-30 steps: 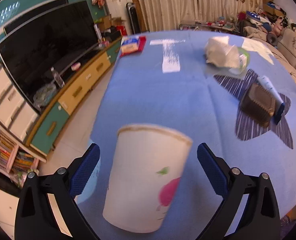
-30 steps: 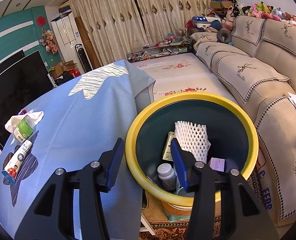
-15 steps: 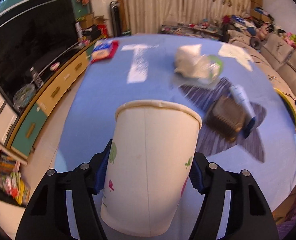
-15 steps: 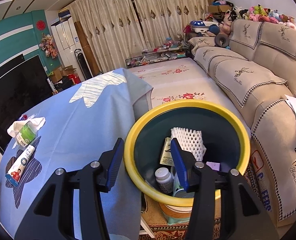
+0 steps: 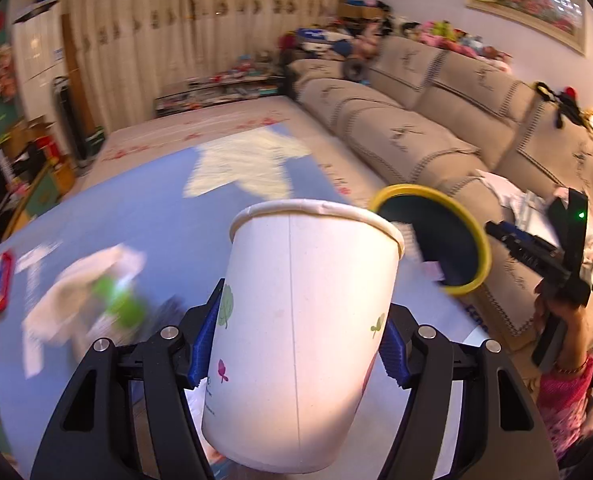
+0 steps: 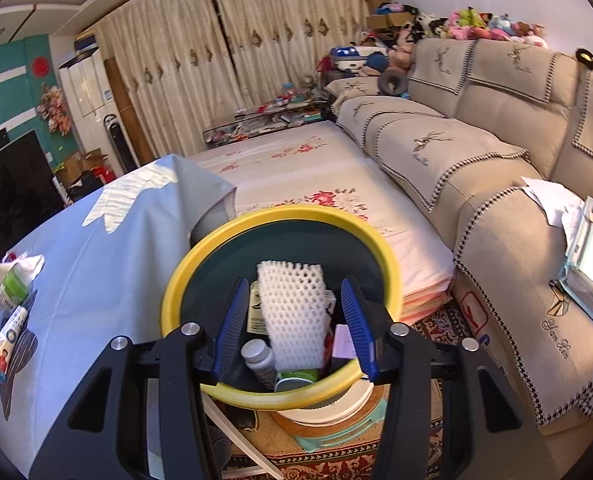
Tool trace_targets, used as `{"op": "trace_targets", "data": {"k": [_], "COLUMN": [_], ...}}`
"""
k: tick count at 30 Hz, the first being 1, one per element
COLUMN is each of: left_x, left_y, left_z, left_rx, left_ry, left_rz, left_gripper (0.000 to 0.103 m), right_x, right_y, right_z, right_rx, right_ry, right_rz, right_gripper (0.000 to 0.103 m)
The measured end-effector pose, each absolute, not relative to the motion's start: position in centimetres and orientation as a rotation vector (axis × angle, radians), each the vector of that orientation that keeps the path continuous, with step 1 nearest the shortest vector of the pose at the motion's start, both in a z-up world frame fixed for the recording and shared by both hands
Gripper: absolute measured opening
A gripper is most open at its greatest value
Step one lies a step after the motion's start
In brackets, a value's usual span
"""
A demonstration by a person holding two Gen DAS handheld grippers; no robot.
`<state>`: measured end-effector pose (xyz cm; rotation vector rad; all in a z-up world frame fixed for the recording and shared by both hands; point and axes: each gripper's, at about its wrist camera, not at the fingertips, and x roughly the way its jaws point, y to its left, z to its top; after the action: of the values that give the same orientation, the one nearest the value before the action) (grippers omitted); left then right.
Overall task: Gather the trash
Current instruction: 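Carry the paper cup over the yellow bin and release it with the left gripper, then move both grippers back toward the tissue and tray on the table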
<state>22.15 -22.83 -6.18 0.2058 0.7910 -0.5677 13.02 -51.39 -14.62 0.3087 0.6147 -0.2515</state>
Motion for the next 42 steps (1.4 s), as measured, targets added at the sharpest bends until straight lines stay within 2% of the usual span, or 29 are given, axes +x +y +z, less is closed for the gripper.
{"op": "trace_targets", "data": {"k": [10, 17, 18, 21, 22, 26, 29, 31, 36, 42], "left_x": [27.8, 29.9, 30.2, 30.7, 30.8, 30.7, 28.9, 27.7, 25.2, 24.0], "left_y": [-39.8, -46.7, -47.4, -48.6, -48.5, -46.6, -42.9, -40.1, -29.8, -17.0], "left_z": [-9.3, -12.8, -13.2, -14.1, -14.1, -12.6, -9.3, -7.3, -3.2, -2.1], "left_rx": [0.271, 0.263, 0.269, 0.269, 0.261, 0.169, 0.149, 0.135, 0.064, 0.000], "left_ry": [0.884, 0.954, 0.952, 0.941, 0.934, 0.938, 0.837, 0.768, 0.651, 0.597], "left_rz": [-0.742, -0.747, -0.742, -0.721, -0.711, -0.714, -0.704, -0.687, -0.611, -0.428], "left_gripper": [0.067, 0.070, 0.071, 0.089, 0.089, 0.089, 0.090, 0.095, 0.098, 0.098], "right_x": [10.9, 9.8, 9.7, 9.5, 9.5, 9.3, 9.5, 9.9, 10.9, 13.1], "right_y": [-55.3, -56.9, -57.0, -57.1, -57.0, -56.5, -55.9, -55.3, -53.0, -48.6], "right_z": [-14.6, -14.9, -15.0, -15.1, -15.1, -14.9, -14.9, -14.9, -14.1, -12.3], "right_rx": [0.357, 0.388, 0.392, 0.398, 0.399, 0.390, 0.382, 0.374, 0.337, 0.253], "right_ry": [0.586, 0.577, 0.576, 0.576, 0.576, 0.576, 0.583, 0.591, 0.599, 0.605], "right_rz": [-0.320, -0.343, -0.344, -0.345, -0.344, -0.333, -0.321, -0.311, -0.282, -0.219], "right_gripper": [0.046, 0.048, 0.049, 0.050, 0.050, 0.051, 0.052, 0.052, 0.052, 0.053]}}
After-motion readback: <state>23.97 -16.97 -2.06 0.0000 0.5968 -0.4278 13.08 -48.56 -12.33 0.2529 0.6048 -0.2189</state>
